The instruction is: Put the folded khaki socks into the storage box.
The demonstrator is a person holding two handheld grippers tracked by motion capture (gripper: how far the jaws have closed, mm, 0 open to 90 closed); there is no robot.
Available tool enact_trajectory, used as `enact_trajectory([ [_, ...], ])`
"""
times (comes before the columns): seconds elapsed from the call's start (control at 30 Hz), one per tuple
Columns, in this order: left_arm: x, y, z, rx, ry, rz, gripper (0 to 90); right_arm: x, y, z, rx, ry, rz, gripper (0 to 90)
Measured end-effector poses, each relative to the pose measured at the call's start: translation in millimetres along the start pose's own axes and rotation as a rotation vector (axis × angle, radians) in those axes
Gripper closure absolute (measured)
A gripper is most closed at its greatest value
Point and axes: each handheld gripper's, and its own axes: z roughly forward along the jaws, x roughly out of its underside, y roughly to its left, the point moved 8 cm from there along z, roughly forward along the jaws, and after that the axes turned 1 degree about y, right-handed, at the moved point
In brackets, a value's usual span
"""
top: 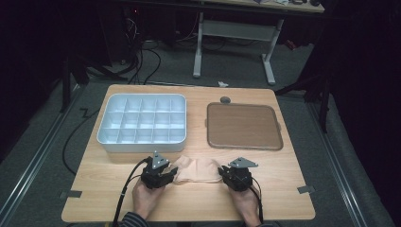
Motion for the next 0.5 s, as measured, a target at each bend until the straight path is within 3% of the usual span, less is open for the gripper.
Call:
enact_trajectory([
  [0.27,2.0,2.3,1.5,-0.003,-0.014,-0.005,50.4,-0.6,-4.0,0.1,0.009,0.005,0.025,66.2],
  [0.5,2.1,1.8,1.6,0.018,-0.015,-0.011,45.4,-9.8,-2.8,-15.5,0.012,-0.055,0.039,62.8],
])
